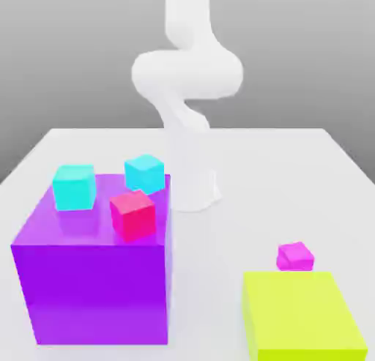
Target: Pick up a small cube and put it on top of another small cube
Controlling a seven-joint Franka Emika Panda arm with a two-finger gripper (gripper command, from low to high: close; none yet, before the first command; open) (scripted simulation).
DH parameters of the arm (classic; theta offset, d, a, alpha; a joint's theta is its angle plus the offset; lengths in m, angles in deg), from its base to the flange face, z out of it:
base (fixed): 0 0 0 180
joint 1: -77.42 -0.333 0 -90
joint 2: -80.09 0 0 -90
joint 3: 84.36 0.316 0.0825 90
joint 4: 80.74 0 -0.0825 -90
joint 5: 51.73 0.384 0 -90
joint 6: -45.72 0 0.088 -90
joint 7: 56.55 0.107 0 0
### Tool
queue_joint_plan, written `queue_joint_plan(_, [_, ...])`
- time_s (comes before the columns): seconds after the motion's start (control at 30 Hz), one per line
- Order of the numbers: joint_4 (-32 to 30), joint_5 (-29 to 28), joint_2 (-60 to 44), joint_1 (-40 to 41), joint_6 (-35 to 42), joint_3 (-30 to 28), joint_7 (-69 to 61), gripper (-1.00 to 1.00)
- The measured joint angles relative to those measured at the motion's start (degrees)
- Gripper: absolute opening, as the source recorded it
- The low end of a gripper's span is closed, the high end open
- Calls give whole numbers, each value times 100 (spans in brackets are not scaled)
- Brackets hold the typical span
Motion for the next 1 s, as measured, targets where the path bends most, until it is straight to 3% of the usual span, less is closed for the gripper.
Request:
queue_joint_plan(0.3, [-1286, 525, -1853, -757, -1276, 832, 528, 0])
queue_joint_plan(0.5, [-2178, 485, -3186, -1195, -2196, 1564, 1200, 0])
queue_joint_plan(0.67, [-2740, -372, -4288, -1564, -2959, 1749, 2225, 0])
queue_joint_plan(0.77, [-2672, -1180, -4933, -1913, -3443, 1234, 2839, 0])
queue_joint_plan(0.87, [-2553, -1645, -5548, -2545, -3942, 497, 3200, 0])
queue_joint_plan(0.9, [-2528, -1712, -5677, -2674, -4048, 353, 3255, -100])
queue_joint_plan(1.0, [-2528, -1719, -5677, -2673, -4054, 354, 3262, -100])
